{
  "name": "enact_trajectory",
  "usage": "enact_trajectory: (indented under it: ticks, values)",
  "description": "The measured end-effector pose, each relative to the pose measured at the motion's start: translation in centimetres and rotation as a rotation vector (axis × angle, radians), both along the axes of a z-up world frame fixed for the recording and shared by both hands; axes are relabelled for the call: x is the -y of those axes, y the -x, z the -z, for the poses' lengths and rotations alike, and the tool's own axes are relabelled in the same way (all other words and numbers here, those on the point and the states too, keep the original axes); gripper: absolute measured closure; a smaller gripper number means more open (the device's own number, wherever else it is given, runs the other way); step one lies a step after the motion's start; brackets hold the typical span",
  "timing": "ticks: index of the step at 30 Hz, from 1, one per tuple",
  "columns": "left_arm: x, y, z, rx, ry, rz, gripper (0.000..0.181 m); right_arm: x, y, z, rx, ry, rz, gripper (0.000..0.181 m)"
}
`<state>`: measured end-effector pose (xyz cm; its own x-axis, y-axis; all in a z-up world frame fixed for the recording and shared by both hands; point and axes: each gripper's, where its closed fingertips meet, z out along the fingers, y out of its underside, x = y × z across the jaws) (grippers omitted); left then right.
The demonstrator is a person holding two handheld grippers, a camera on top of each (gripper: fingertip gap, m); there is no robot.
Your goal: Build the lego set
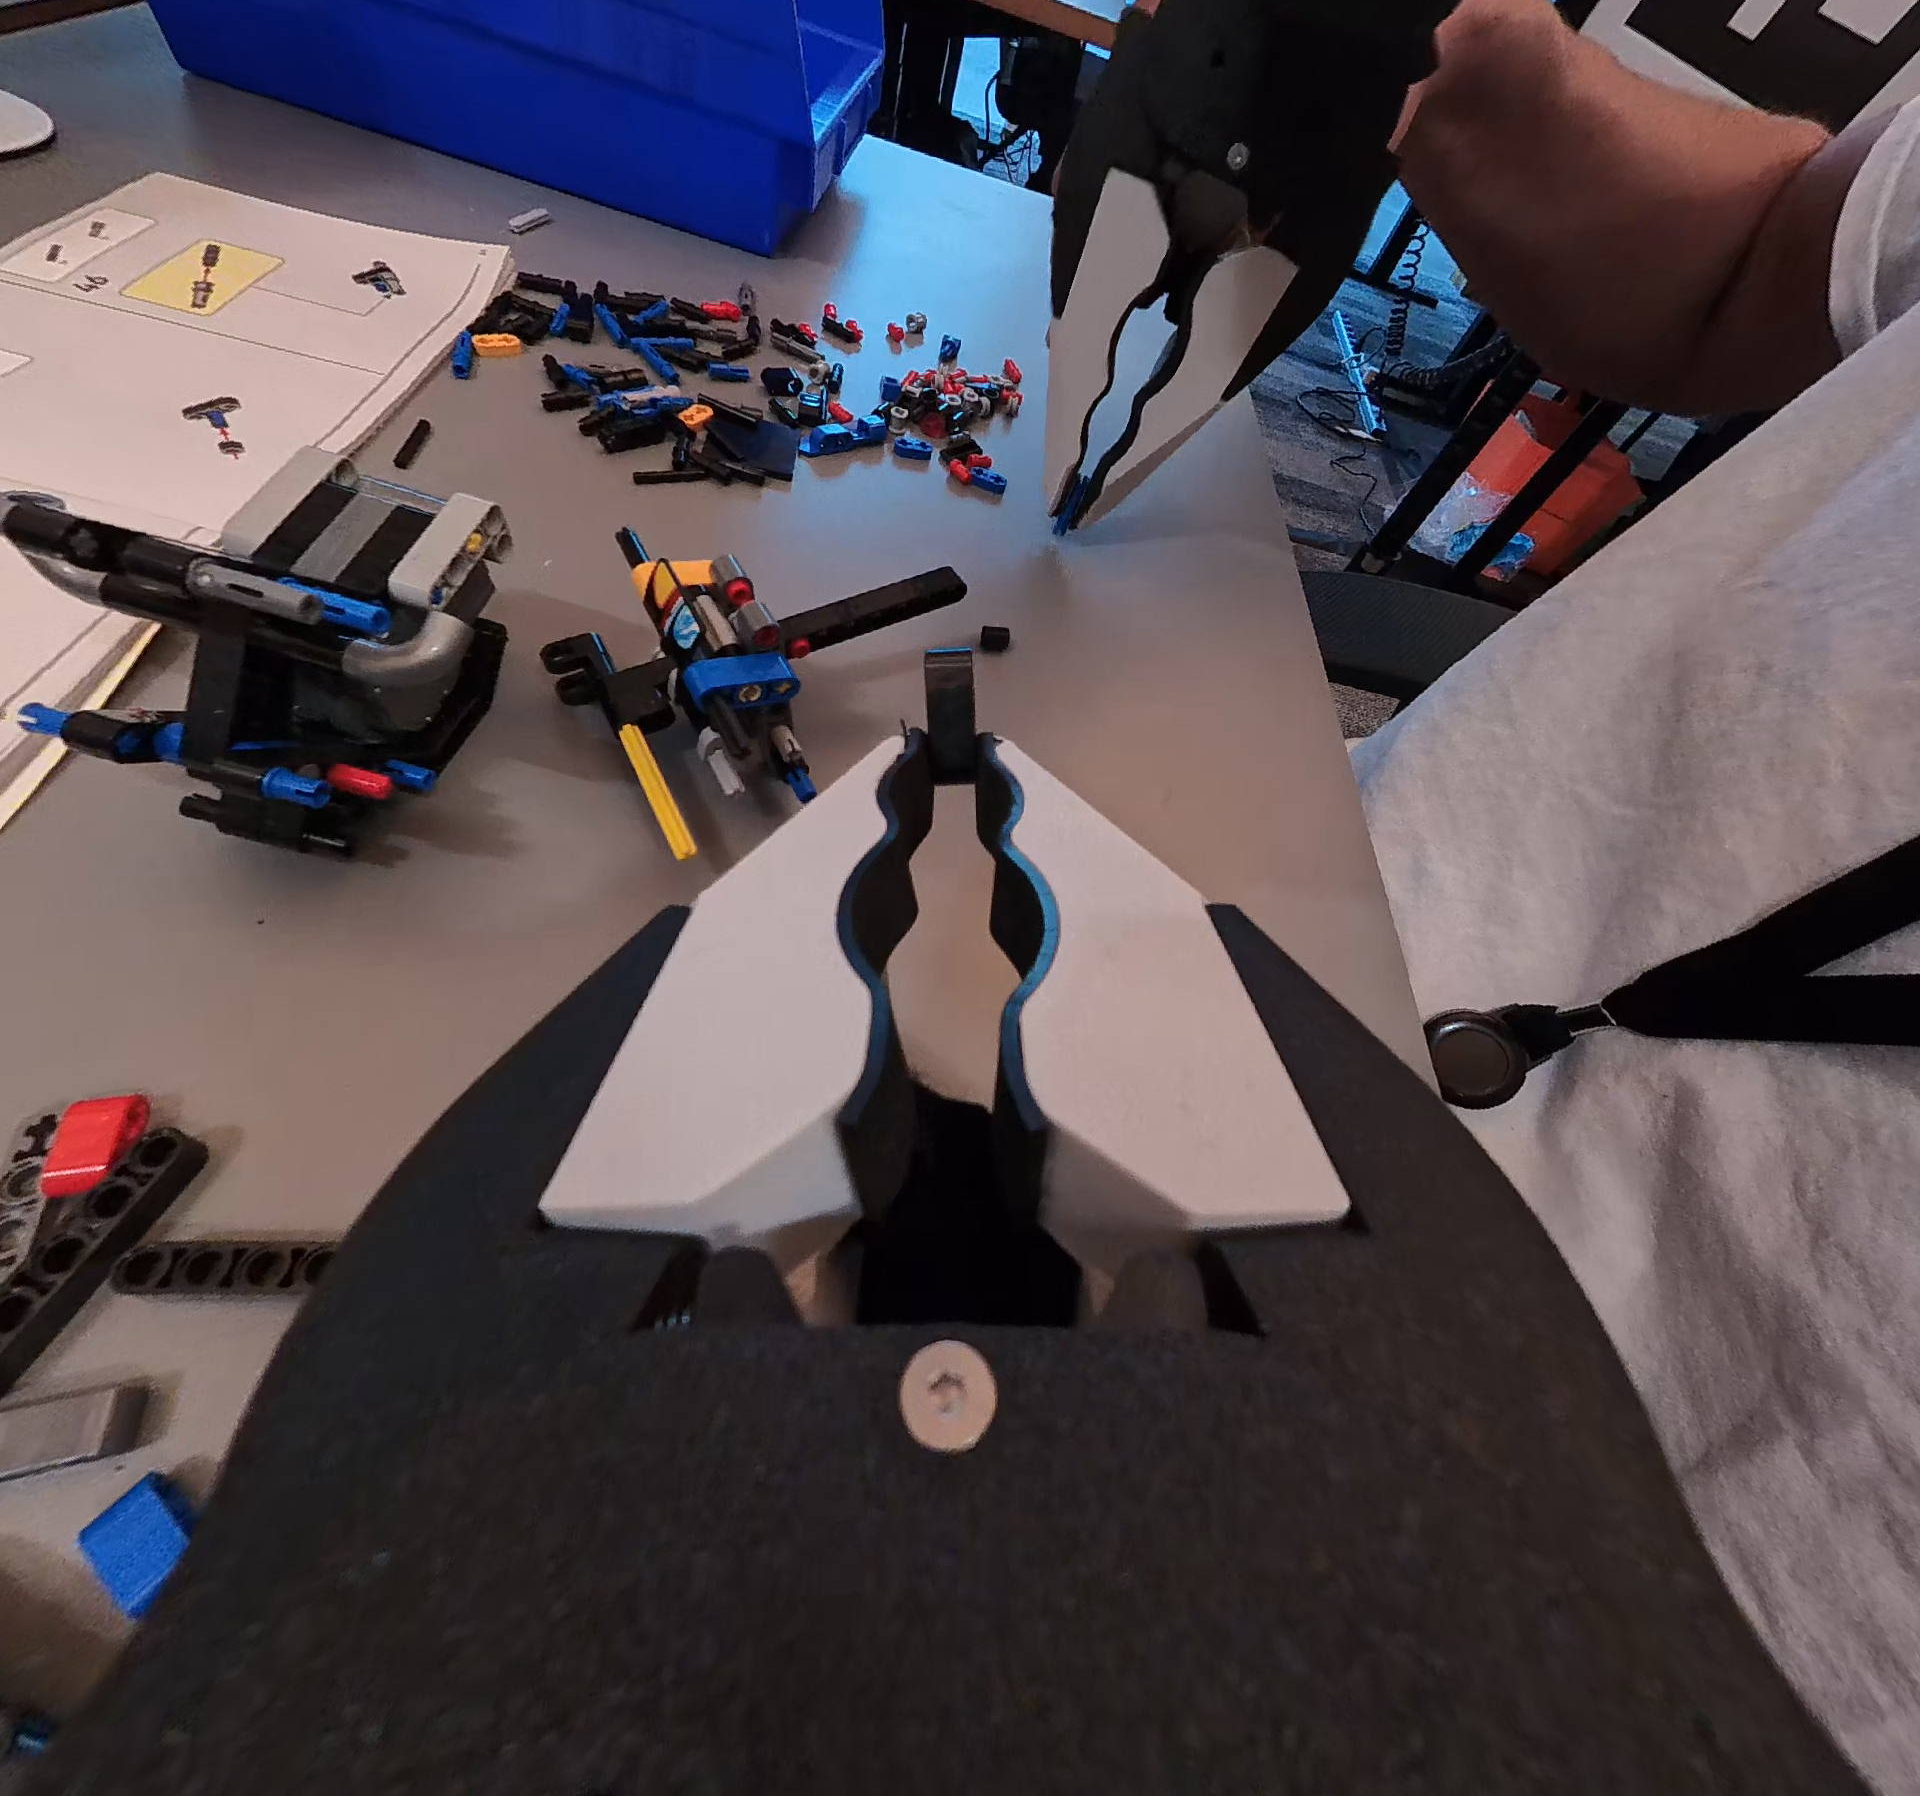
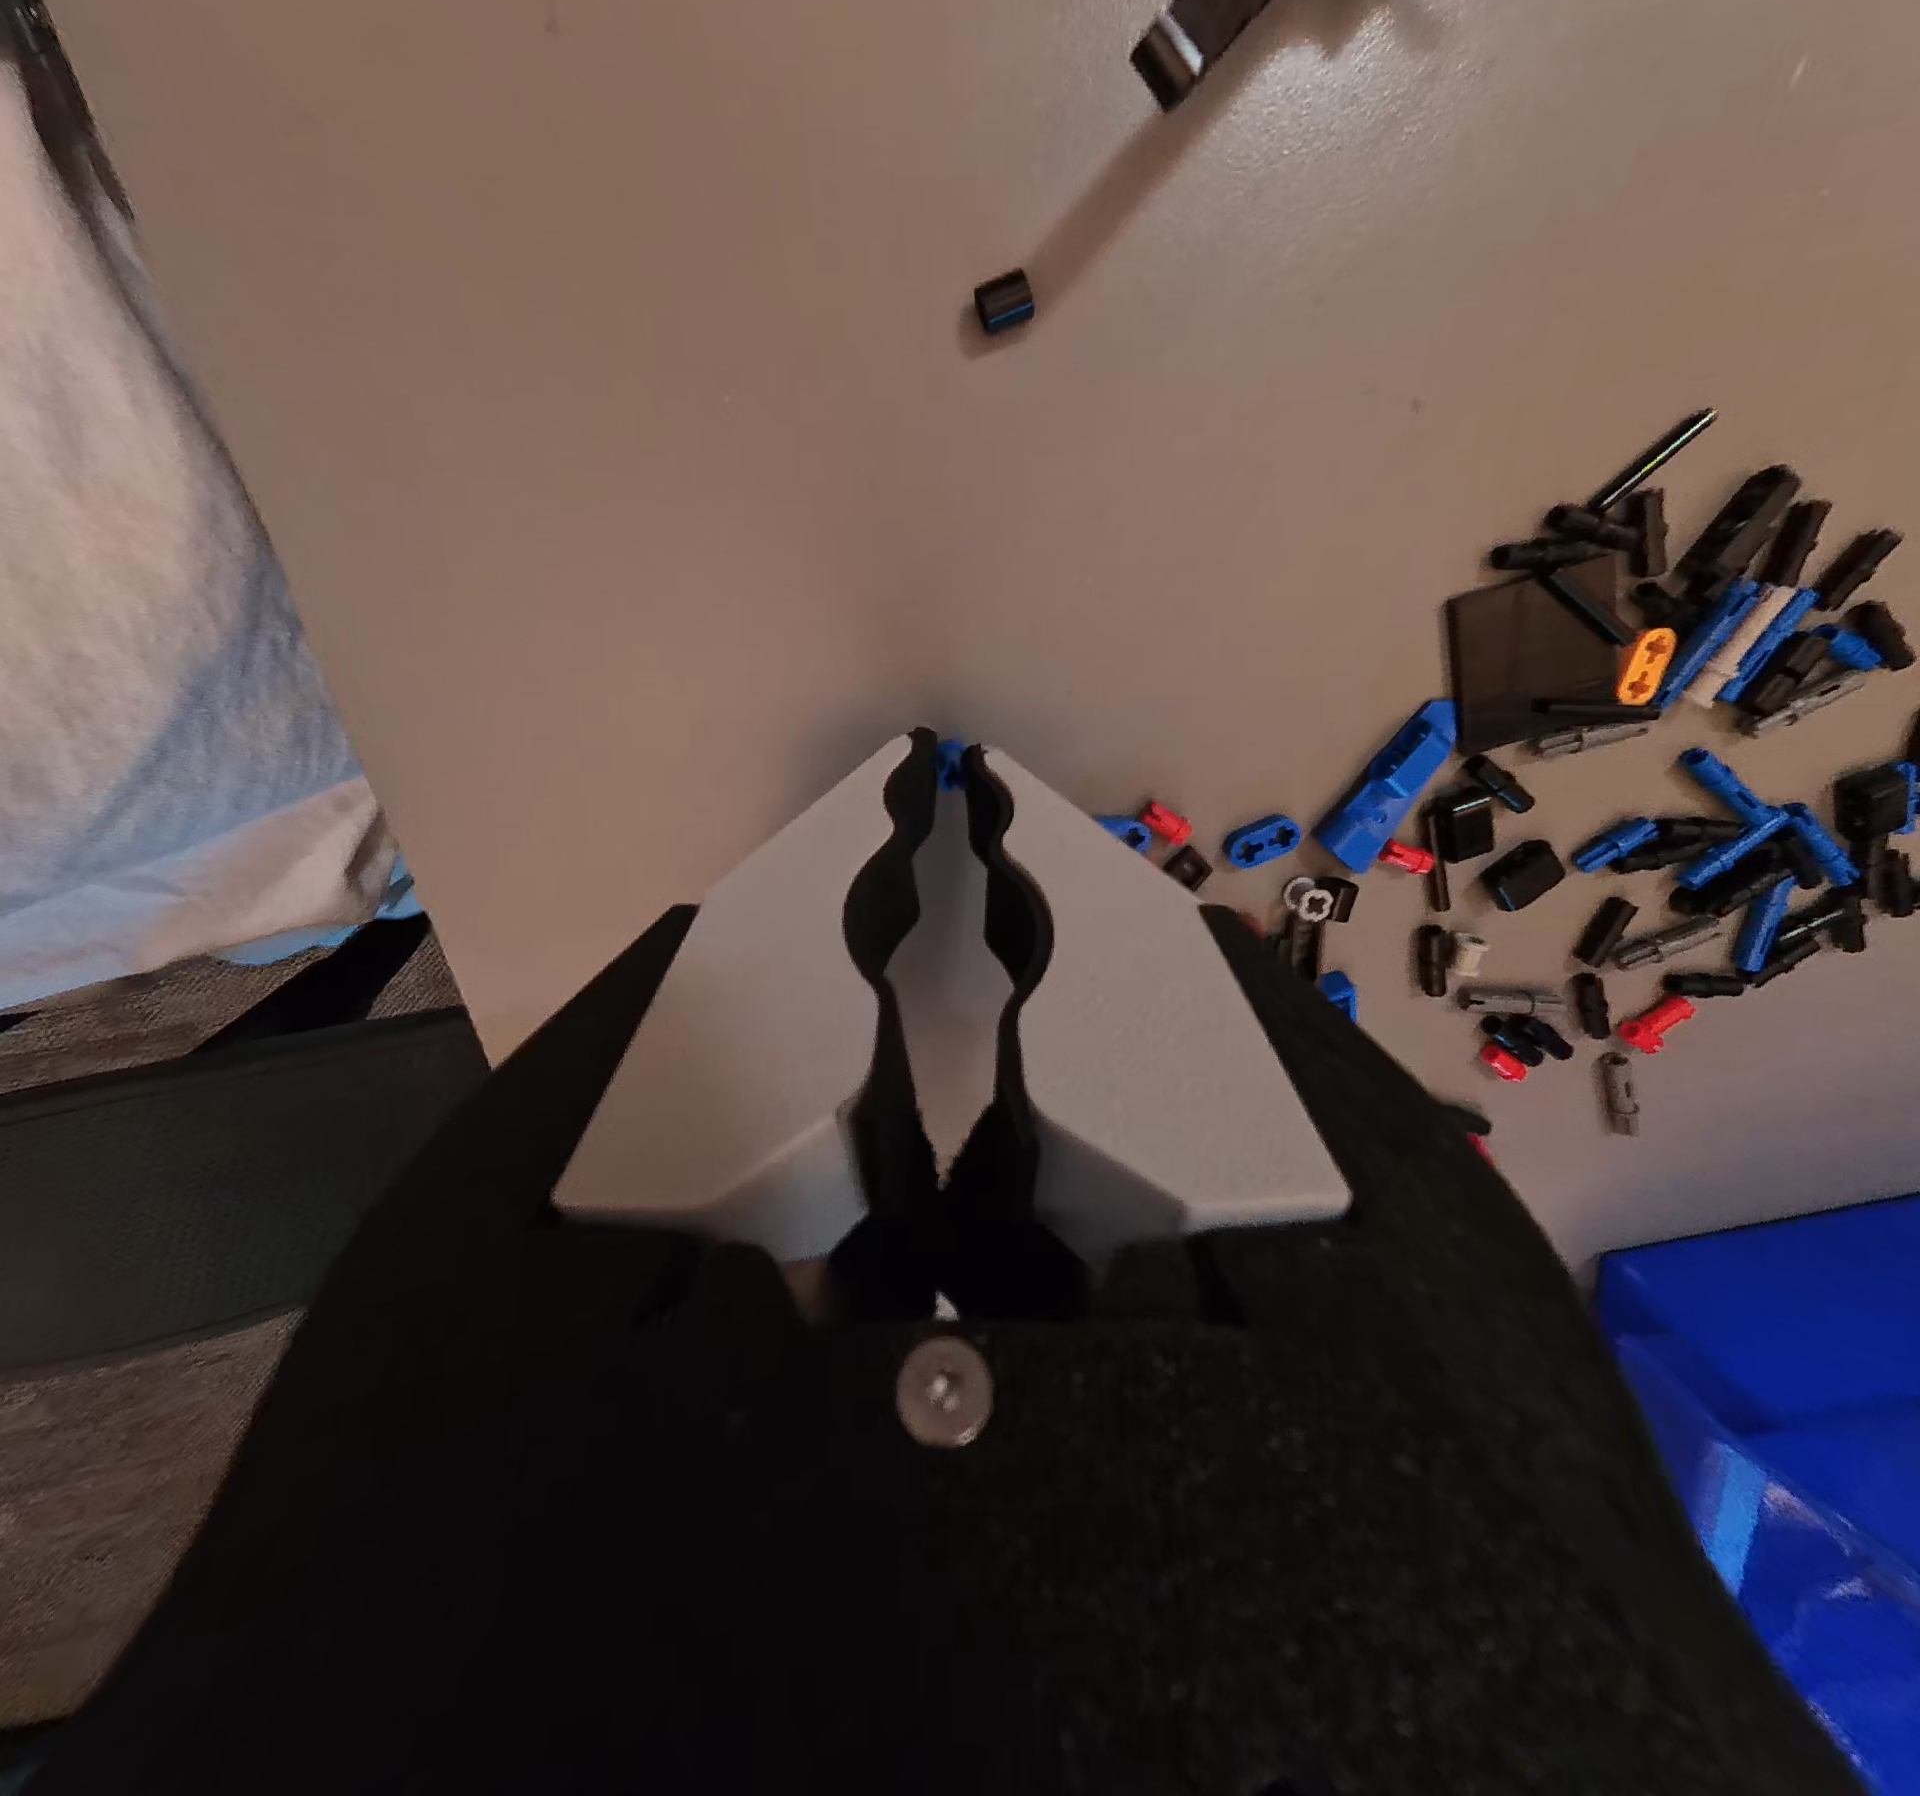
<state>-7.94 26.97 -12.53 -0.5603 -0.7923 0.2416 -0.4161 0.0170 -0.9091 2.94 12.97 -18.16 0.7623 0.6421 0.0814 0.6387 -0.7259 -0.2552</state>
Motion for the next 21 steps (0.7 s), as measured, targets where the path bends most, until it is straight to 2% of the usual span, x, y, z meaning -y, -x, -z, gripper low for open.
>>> enact_trajectory:
  ticks: [4, 6, 9, 11, 13, 17, 21]
  values:
    - [-0.5, -0.3, -0.2, 0.02, -0.002, -0.043, 0.175, -2.9, 1.6, -2.7, -0.069, -0.197, 0.004, 0.177]
    - [-0.6, -0.5, -0.7, 0.047, 0.014, -0.067, 0.175, -5.0, 4.6, -4.8, -0.199, -0.349, -0.003, 0.177]
    - [-0.7, -0.8, -1.4, 0.063, 0.075, -0.097, 0.175, -9.6, 7.6, -8.0, -0.21, -0.653, 0.017, 0.177]
    - [-1.0, -1.0, -1.8, 0.072, 0.113, -0.124, 0.175, -12.3, 9.4, -10.3, -0.278, -0.855, 0.113, 0.177]
    - [-1.4, -1.2, -2.1, 0.084, 0.137, -0.159, 0.175, -14.0, 10.1, -10.7, -0.312, -0.971, 0.219, 0.177]
    - [-1.7, -1.3, -3.0, 0.129, 0.187, -0.212, 0.175, -15.7, 10.5, -10.2, -0.353, -1.073, 0.378, 0.177]
    - [-1.6, -1.5, -3.4, 0.158, 0.195, -0.259, 0.175, -16.2, 10.3, -10.9, -0.401, -1.129, 0.462, 0.177]
